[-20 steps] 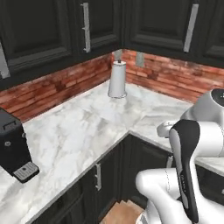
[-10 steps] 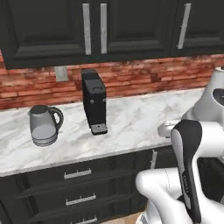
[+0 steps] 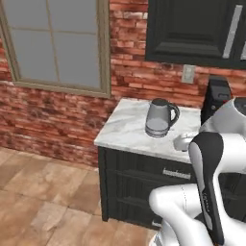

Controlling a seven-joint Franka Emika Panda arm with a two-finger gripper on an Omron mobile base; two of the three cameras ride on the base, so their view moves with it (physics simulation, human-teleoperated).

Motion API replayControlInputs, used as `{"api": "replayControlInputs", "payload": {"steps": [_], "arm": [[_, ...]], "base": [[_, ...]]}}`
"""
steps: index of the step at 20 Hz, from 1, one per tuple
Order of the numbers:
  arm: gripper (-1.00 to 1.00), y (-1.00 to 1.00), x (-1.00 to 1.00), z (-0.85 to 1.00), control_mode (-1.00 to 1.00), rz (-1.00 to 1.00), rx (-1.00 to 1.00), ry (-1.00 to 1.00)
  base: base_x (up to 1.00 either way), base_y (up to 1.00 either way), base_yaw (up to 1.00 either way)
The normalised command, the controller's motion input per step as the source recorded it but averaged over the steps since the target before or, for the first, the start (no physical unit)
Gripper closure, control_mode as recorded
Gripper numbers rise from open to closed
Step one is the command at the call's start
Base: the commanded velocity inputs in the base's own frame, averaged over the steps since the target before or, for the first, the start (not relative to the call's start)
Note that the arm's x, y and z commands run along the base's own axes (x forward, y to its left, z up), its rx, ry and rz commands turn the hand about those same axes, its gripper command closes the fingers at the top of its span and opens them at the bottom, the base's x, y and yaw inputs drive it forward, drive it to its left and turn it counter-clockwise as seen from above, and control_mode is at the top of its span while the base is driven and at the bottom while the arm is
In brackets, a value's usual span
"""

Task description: Navigate to the stove.

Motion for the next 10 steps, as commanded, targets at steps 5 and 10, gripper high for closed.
{"api": "replayControlInputs", "payload": {"steps": [5,10], "arm": [[-1.00,0.00,0.00,0.00,1.00,0.00,0.00,0.00],[-1.00,0.00,0.00,0.00,1.00,0.00,0.00,0.00]], "base": [[-0.01,0.51,0.95],[0.00,0.38,0.99]]}}
